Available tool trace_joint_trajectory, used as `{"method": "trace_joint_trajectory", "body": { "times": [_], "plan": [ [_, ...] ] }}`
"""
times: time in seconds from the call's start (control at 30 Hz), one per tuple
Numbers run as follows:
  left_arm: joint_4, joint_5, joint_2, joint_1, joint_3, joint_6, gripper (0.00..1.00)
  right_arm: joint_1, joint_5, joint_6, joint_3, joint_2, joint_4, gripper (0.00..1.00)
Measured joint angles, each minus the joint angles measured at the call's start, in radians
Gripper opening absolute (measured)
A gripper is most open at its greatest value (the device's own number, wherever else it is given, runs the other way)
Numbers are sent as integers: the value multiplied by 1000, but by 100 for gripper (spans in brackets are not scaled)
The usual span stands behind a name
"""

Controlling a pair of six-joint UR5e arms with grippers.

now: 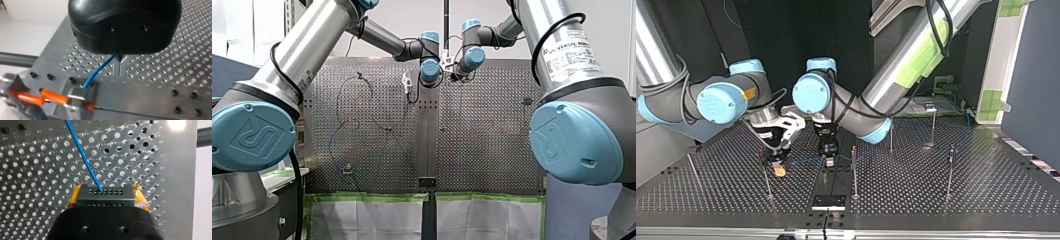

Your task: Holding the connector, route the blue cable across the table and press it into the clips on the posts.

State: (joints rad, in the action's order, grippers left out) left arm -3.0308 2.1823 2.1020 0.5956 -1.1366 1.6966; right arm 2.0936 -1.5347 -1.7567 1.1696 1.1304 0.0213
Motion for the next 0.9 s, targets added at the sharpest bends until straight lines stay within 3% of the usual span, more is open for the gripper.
{"method": "trace_joint_trajectory", "body": {
  "times": [0.27, 0.67, 0.9],
  "plan": [
    [0, 37, -11, 12, -52, 17, 0, 4, -2, 7, 26, -1, -2, 0],
    [101, 41, -44, 30, -158, 31, 0, -3, -1, 26, 114, -1, -4, 0],
    [165, 37, -45, 32, -222, 33, 0, -7, -2, 48, 171, -1, -7, 0]
  ]
}}
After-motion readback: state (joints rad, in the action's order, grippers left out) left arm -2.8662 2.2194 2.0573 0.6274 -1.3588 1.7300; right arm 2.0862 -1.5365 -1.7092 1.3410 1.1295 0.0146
